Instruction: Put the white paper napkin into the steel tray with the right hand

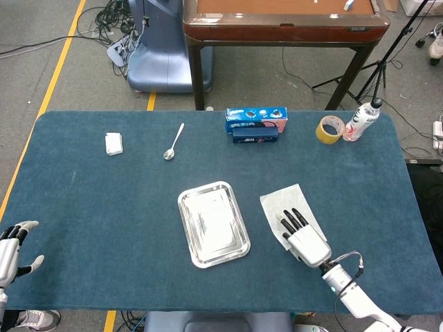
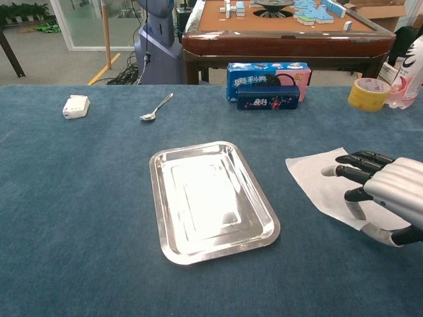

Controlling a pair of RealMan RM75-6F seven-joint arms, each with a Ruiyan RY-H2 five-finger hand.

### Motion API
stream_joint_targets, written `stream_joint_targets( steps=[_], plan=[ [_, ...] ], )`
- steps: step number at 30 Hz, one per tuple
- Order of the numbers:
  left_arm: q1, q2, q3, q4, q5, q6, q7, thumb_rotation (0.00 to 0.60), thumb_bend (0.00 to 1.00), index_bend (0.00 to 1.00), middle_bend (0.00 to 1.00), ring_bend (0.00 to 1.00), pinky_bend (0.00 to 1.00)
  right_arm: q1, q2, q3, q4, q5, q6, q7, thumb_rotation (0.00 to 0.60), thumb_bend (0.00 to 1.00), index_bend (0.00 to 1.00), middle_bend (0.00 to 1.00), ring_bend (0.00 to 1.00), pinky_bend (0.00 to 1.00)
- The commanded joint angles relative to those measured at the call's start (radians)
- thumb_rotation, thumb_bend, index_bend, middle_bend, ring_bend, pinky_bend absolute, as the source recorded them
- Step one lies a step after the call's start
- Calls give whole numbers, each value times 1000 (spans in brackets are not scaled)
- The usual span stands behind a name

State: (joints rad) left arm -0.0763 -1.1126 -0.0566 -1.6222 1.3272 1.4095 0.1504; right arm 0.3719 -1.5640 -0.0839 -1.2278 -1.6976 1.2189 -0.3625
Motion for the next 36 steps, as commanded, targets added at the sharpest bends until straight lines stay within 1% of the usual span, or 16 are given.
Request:
stream_joint_targets(
  steps=[1,12,21,28,36],
  plan=[
    [0,0,0,0,0,-1,1,600,198,238,223,212,324,1,7,8,-10,2,8,-4,600,1000,576,131,0,29],
    [-2,-1,0,1,-1,-4,2,600,197,238,223,212,324,25,38,86,-73,38,33,-42,600,1000,576,133,0,29],
    [-2,-1,0,1,-2,-5,0,600,197,238,223,212,324,75,25,152,-106,64,19,-87,600,1000,576,134,0,28],
    [-1,1,-1,1,-1,-2,-2,600,197,238,223,211,324,115,8,177,-120,76,-11,-122,600,1000,576,135,0,28],
    [-1,0,0,1,-1,-1,0,600,197,238,223,212,324,184,-1,194,-133,53,-54,-164,600,1000,576,139,0,29]
  ],
)
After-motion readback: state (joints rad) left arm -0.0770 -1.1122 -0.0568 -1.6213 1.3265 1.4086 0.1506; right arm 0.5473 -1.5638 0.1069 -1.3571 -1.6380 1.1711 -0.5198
